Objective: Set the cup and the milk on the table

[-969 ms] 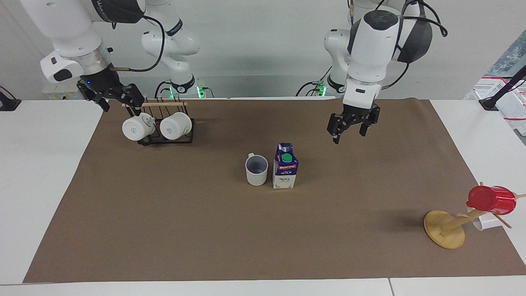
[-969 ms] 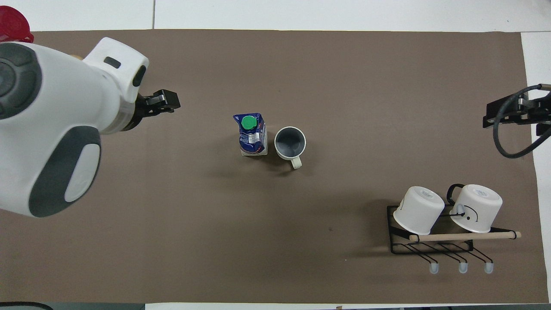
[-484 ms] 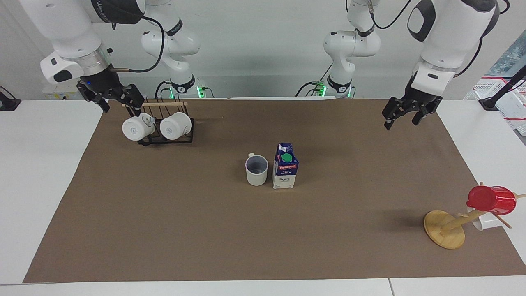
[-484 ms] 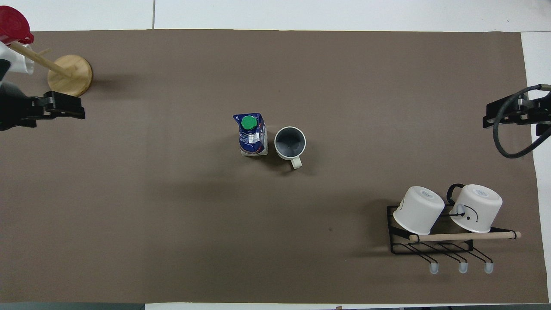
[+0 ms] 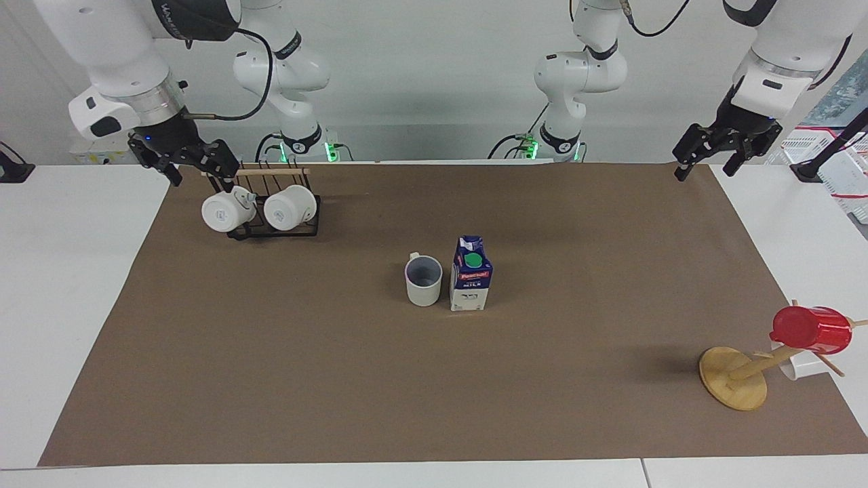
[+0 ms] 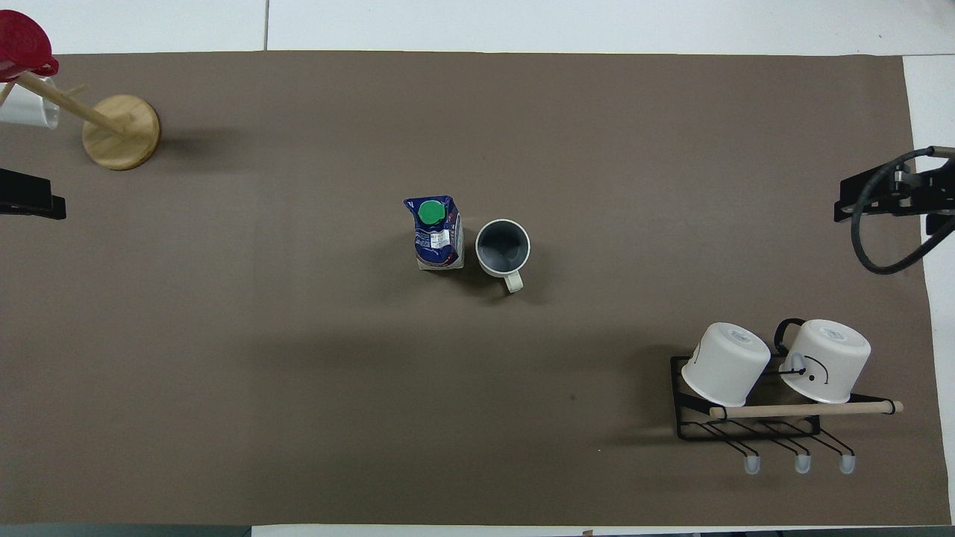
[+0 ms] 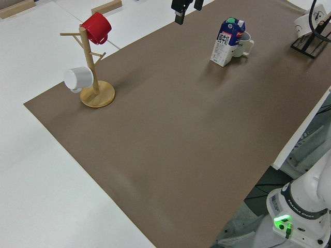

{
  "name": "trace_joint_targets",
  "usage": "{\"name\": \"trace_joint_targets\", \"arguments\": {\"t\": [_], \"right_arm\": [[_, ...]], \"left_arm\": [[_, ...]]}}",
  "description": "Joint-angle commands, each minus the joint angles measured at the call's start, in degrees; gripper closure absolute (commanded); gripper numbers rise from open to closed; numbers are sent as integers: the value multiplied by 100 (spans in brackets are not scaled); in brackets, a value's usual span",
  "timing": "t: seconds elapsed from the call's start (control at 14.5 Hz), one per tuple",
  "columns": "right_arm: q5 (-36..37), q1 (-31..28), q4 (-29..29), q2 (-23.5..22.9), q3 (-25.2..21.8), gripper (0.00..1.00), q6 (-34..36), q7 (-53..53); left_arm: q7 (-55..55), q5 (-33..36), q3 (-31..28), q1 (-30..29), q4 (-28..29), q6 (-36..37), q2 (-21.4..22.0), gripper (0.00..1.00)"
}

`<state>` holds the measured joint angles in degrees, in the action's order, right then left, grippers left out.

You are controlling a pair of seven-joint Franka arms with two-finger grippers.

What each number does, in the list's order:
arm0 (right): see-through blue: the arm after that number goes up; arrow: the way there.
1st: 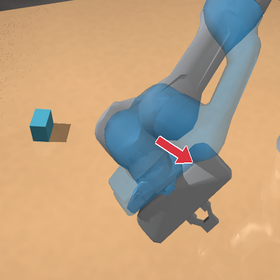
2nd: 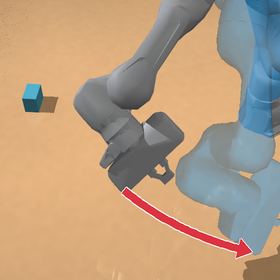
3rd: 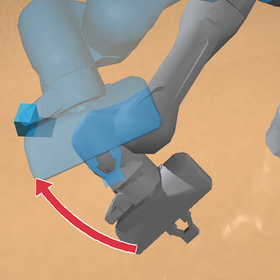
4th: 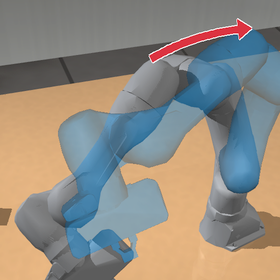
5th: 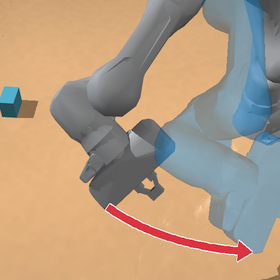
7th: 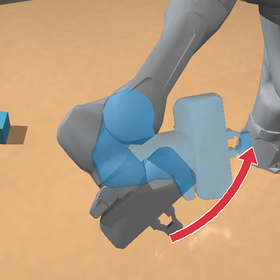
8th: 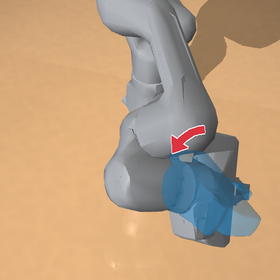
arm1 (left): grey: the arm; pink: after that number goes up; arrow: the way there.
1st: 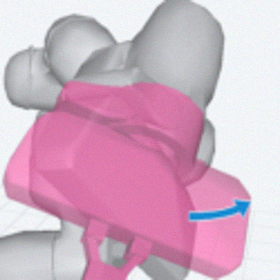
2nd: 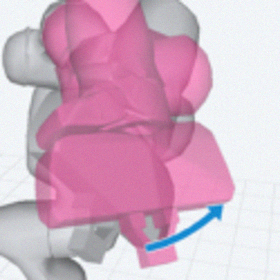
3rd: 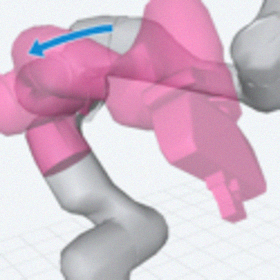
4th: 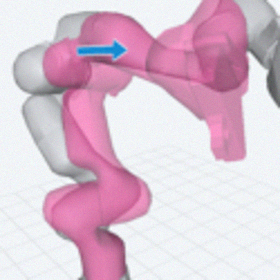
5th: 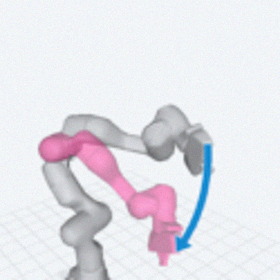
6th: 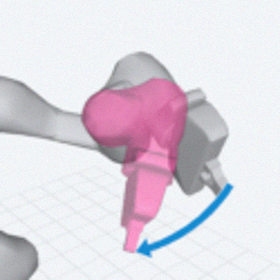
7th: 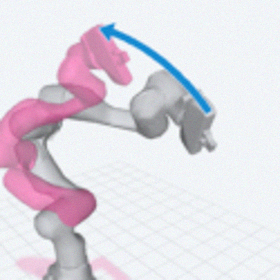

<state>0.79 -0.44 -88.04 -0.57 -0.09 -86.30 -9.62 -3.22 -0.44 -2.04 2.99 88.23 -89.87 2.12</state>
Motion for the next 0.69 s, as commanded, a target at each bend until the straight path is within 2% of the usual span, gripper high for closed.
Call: {"name": "trace_joint_targets", "arguments": {"t": [0.0, 0.21, 0.62], "right_arm": [[-52, -88, -82, 40, 18, 0, -62, 118], [-52, -105, -91, 48, -17, 0, 8, 145], [-52, -96, -91, 49, -18, 0, 0, 153]], "left_arm": [[277, -184, 37, -255, -307, 303, -195, 0], [506, -194, 72, -273, -62, 58, -55, 0], [524, -194, 64, -299, 88, 260, 42, 0]]}}
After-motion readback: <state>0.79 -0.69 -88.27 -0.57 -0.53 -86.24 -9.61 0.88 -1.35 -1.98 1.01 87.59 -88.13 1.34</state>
